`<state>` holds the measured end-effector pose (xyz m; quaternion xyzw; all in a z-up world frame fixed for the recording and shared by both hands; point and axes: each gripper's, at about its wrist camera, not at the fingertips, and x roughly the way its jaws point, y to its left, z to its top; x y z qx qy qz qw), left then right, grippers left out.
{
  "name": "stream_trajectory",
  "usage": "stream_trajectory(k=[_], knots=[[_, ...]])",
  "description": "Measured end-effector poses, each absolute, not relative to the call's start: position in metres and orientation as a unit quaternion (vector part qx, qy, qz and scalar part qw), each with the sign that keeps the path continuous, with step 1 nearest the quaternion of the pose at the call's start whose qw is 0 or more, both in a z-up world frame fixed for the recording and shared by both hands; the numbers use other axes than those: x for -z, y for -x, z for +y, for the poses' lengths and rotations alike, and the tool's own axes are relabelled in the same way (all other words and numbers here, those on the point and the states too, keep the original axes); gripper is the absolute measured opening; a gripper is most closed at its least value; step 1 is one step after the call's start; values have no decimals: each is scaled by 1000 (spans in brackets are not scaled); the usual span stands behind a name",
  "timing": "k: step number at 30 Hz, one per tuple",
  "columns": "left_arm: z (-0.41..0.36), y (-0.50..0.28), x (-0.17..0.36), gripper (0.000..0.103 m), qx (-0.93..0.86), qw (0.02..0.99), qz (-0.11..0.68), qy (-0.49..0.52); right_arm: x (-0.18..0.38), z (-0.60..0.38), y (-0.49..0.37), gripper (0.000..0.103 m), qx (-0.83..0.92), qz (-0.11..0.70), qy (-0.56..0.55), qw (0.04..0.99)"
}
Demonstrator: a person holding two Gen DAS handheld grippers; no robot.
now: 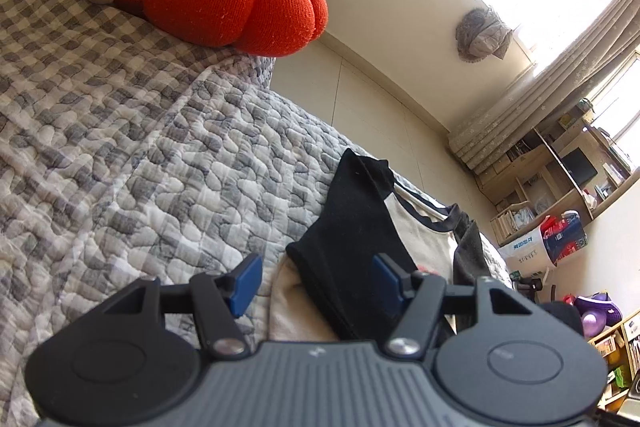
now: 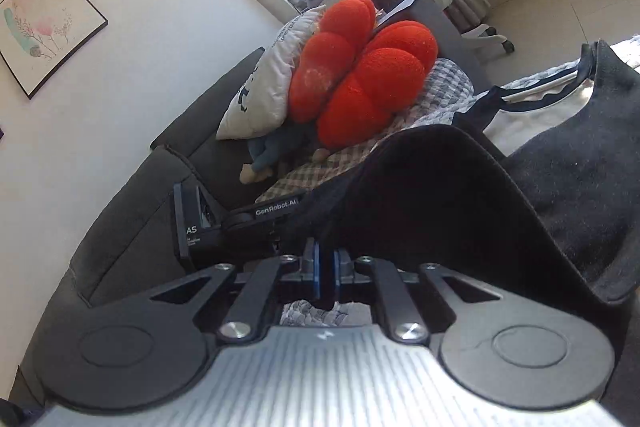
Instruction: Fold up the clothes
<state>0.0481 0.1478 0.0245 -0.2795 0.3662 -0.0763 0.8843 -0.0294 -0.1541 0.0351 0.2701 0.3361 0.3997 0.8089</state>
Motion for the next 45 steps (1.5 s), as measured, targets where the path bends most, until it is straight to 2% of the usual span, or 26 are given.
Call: stream_trajectory(k=[4, 8, 19, 21, 22, 24, 27, 28, 31, 32, 35, 37, 40, 45], knots=[[148, -48, -25, 62, 79, 883, 369, 280, -9, -138, 45, 11, -411, 405, -270, 771], [146, -47, -26, 62, 88, 882, 372, 275, 2, -135, 67, 10, -431, 429, -272, 746], [125, -45, -21, 63, 115, 874, 406, 240, -5, -153, 92, 11, -467, 379, -336, 725], [124, -44, -21, 63, 115, 876, 406, 234, -1, -144, 89, 12, -451, 413, -306, 729], [123, -44, -21, 63, 115, 877, 406, 232, 2, -139, 87, 17, -444, 431, -289, 731], [122, -44, -21, 64, 117, 877, 406, 230, 9, -127, 86, 17, -438, 468, -239, 729], [121, -43, -22, 64, 121, 877, 406, 226, 5, -128, 85, 17, -471, 467, -219, 715], [120, -43, -22, 64, 122, 878, 405, 223, -2, -132, 85, 20, -483, 453, -210, 719], [117, -43, -22, 65, 118, 882, 402, 214, -33, -166, 82, 52, -454, 373, -205, 783], [116, -43, -22, 65, 116, 884, 401, 211, -39, -182, 77, 57, -435, 352, -225, 798], [114, -44, -20, 65, 115, 884, 402, 207, -41, -245, 51, 62, -343, 309, -296, 836], [111, -45, -18, 65, 115, 884, 404, 204, -31, -276, 31, 63, -246, 321, -300, 864], [107, -46, -16, 65, 114, 885, 406, 195, 3, -312, 1, 63, -140, 361, -360, 849], [106, -46, -14, 65, 113, 888, 403, 191, 23, -327, -21, 63, -88, 336, -403, 847]])
